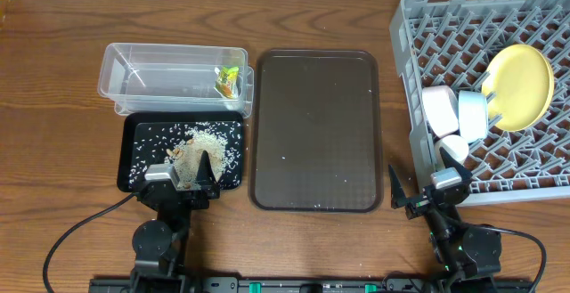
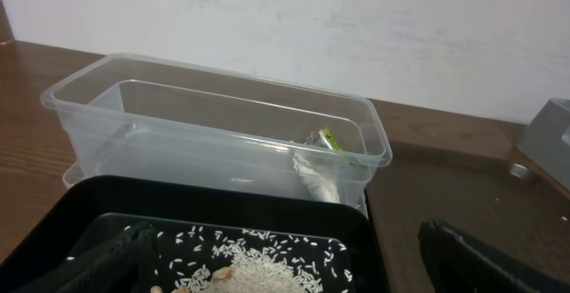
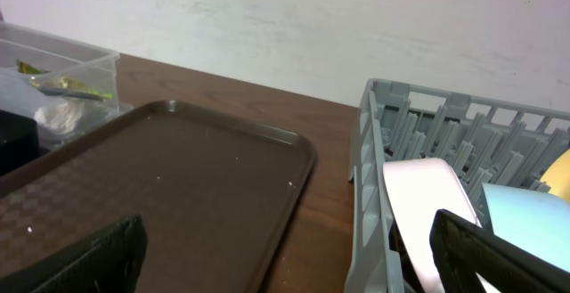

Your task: Sort waste into correct bins and load items into the dishwasher rack

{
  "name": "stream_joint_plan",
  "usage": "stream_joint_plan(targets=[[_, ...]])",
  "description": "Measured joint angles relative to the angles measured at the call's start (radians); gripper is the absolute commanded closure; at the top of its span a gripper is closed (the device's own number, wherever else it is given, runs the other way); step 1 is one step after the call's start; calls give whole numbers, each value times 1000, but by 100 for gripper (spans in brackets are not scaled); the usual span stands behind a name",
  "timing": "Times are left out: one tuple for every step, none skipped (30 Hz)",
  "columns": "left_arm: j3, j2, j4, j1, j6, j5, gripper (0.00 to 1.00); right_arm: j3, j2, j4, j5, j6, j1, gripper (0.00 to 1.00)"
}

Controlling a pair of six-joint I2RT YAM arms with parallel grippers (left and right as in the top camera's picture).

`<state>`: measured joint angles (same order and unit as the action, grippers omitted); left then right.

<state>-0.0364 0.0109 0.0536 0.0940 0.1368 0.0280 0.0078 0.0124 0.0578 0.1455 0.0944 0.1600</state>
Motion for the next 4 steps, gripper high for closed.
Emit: stream_joint_plan(targets=[[0, 0, 0, 0, 0, 0, 5, 0, 0, 0, 0, 0, 0, 1], [0, 0, 0, 0, 0, 0, 5, 0, 0, 0, 0, 0, 0, 1], [0, 0, 0, 0, 0, 0, 5, 0, 0, 0, 0, 0, 0, 1], [0, 0, 0, 0, 0, 0, 5, 0, 0, 0, 0, 0, 0, 1]])
